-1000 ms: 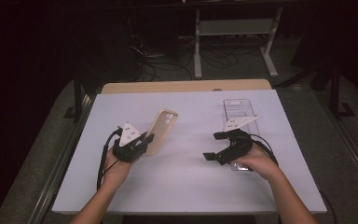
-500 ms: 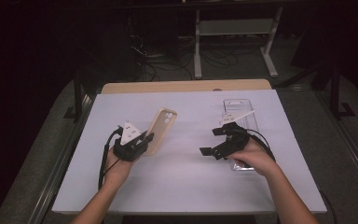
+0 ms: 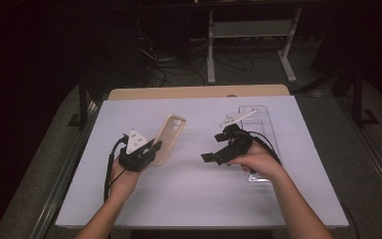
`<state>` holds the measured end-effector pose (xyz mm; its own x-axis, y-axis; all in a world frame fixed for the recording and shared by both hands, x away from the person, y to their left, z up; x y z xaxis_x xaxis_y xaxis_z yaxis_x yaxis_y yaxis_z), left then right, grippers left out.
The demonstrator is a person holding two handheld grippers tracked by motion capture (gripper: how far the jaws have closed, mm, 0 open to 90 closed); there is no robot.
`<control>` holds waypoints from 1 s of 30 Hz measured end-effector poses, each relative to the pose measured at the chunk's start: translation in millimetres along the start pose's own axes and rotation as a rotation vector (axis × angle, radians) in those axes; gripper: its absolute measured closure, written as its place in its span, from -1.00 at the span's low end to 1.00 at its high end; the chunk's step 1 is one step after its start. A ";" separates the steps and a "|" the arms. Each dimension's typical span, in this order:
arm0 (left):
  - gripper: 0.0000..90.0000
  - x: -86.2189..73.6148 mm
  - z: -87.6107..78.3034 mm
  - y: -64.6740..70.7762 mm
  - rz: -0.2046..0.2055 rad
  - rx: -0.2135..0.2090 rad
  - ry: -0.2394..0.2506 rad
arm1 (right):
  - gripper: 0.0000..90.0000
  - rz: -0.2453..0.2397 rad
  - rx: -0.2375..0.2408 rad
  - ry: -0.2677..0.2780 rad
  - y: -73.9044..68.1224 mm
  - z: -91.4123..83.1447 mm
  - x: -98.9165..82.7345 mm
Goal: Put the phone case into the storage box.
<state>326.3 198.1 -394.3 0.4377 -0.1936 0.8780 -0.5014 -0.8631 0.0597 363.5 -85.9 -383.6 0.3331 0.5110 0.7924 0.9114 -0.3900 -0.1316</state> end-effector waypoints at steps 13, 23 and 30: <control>0.75 -0.4 0.7 0.1 -0.017 0.009 0.001 | -0.88 0.052 -0.061 0.016 6.5 13.7 8.0; 0.75 -0.7 2.9 5.7 -0.018 0.024 0.006 | -0.95 0.067 -0.074 -0.001 6.1 32.4 16.9; 0.75 -1.5 4.6 11.4 -0.011 0.038 0.011 | -1.00 0.067 -0.074 0.007 7.0 41.7 16.8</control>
<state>323.4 186.4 -397.1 0.4346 -0.1790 0.8826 -0.4682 -0.8821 0.0516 385.6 -48.1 -396.1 0.3906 0.4764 0.7877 0.8667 -0.4788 -0.1402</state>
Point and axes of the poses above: each handheld gripper's, and its own axes: z roughly forward along the jaws, x roughly out of its top, y roughly to its right, the point moved 2 cm from there along z, roughly forward along the jaws, and after that the axes turned 11 degrees about -z, right-handed, at the moved point
